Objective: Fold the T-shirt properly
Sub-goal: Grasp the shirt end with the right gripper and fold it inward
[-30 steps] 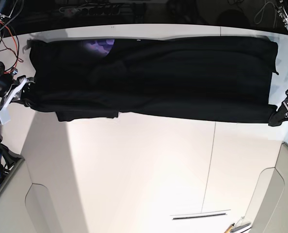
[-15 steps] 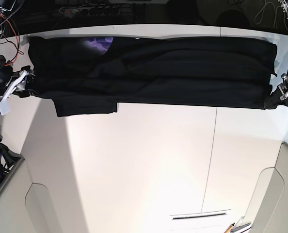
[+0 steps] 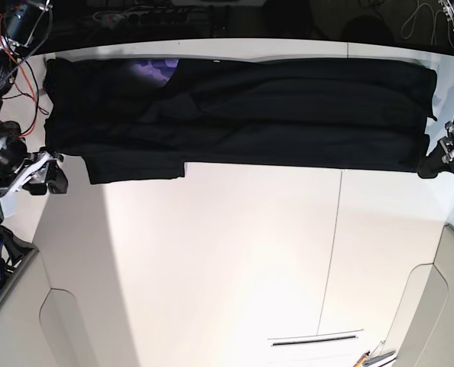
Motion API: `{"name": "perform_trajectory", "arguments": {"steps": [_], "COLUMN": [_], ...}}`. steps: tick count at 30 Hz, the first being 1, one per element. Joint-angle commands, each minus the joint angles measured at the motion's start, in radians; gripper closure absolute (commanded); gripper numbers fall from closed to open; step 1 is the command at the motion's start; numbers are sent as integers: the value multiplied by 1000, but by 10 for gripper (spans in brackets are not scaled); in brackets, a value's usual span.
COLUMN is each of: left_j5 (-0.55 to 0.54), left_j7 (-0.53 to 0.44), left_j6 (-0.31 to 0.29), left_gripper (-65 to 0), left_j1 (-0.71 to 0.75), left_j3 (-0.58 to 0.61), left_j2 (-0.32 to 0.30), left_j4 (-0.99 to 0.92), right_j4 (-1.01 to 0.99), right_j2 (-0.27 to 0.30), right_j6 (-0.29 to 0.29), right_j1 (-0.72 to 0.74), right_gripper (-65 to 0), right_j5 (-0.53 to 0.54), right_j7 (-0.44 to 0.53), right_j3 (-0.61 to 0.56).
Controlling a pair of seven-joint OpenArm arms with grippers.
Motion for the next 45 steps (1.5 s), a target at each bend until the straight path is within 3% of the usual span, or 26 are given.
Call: {"name": "perform_trajectory", "arguments": {"steps": [1,7,11,13,15,19,24,33,39,45], "left_j5": [-23,-23,-23,-23,-23,-23,-23,-23,-26,-26], "left_j7": [-14,-15,-14,-15,-17,-18,-18,-19,-19,-19], "left_j6": [-12,-12,-12,-12,-12,-12,-12,-12,-12,-12], "left_gripper": [-256,-256,-256,-256,-256,-256,-256,-256,-256,-256], "left_j1": [-13,-13,-13,-13,-13,-13,-13,-13,-13,-13], "left_j3": [-7,-7,-7,-7,-7,-7,-7,-7,-7,-7], "left_j2": [-28,-28,-28,-28,-28,-28,-27,-27,-27,-27], "left_j4": [17,17,17,17,17,17,17,17,17,17], "right_j4": [-29,-312,-390,-389,-385,-339,-124,283,331,331], "right_j2": [14,14,14,14,14,14,-12,-159,-158,-158], "right_j6": [-5,-7,-8,-7,-7,-7,8,8,8,12], "right_j1": [31,117,149,160,180,221,177,-106,-190,-209], "right_gripper": [-297,-297,-293,-208,0,0,0,0,0,0], "right_j5": [-2,-18,-11,-10,-2,85,147,173,169,173], "right_j7": [36,66,65,58,29,-27,-104,-135,-135,-206], "right_j3": [-14,-141,-218,-240,-245,-239,-239,-239,-239,-239]}}
